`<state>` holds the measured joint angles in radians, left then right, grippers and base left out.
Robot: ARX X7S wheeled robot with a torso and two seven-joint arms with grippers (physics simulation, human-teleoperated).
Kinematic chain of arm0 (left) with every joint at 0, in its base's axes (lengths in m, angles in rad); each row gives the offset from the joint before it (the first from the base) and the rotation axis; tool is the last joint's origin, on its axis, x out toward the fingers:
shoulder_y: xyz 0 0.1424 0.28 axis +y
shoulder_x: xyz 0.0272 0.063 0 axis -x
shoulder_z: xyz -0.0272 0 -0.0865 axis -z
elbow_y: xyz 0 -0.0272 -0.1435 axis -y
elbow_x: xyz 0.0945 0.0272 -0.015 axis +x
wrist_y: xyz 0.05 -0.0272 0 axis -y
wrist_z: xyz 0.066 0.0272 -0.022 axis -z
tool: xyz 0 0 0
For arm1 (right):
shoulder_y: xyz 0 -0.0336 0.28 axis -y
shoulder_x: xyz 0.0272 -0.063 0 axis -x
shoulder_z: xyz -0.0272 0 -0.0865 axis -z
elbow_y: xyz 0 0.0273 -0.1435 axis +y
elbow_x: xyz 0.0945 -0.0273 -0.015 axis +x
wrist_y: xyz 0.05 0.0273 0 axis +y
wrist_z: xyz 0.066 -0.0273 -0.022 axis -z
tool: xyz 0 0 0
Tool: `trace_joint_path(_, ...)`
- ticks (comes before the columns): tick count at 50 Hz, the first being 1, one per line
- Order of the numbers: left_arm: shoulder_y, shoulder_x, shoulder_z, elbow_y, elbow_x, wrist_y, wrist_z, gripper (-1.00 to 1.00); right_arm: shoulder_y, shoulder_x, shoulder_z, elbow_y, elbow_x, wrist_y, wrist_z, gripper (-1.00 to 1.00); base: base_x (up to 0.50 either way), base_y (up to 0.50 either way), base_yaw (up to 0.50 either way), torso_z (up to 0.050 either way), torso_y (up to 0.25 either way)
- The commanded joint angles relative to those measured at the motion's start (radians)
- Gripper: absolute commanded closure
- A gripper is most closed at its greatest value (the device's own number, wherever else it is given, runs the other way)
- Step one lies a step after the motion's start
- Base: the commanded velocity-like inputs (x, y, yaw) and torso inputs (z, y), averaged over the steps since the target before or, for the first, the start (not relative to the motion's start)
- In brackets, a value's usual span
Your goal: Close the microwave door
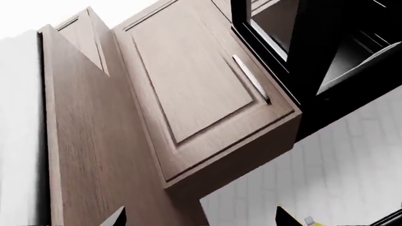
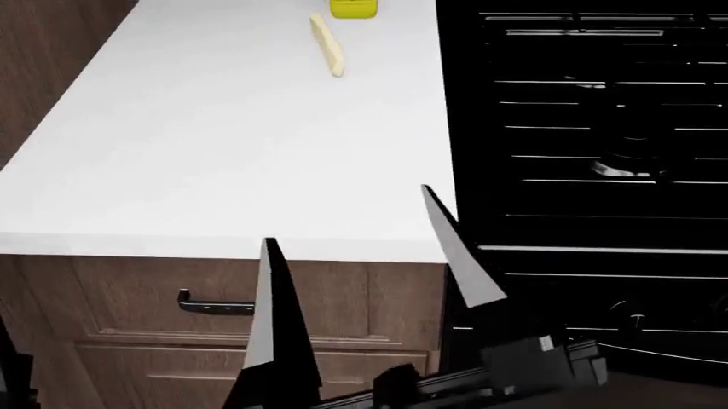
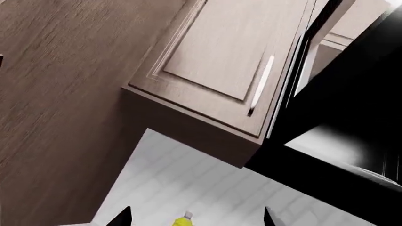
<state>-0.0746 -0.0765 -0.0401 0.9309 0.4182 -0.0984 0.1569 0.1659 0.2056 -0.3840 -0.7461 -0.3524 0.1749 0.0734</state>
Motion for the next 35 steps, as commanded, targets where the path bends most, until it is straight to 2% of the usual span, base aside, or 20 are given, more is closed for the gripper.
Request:
trace_joint_path(1, -0.104, 0.076, -0.104, 0.116, 0.094, 0.000, 0.167, -1.00, 0.102, -0.028, -0.022, -0.174, -0.070, 0.108, -0.066, -1.00, 0.00, 0.00, 0.00, 0.000, 0.000)
trace_joint_path(7, -0.091, 0.076, -0.129, 0.116, 0.095, 0.031, 0.164, -1.00, 0.102, -0.021, -0.006, -0.182, -0.069, 0.108, -0.056, -1.00, 0.00, 0.00, 0.00, 0.000, 0.000)
trace_joint_path(20, -0.082, 0.076, -0.113, 0.116, 0.111, 0.039, 0.166, -1.00, 0.100, -0.009, -0.023, -0.169, -0.112, 0.107, -0.041, -1.00, 0.02, 0.00, 0.00, 0.000, 0.000)
trace_joint_path(35, -0.082, 0.076, -0.104, 0.116, 0.126, 0.051, 0.166, -1.00, 0.096, 0.009, -0.030, -0.170, -0.124, 0.095, -0.034, -1.00, 0.50, 0.00, 0.00, 0.000, 0.000)
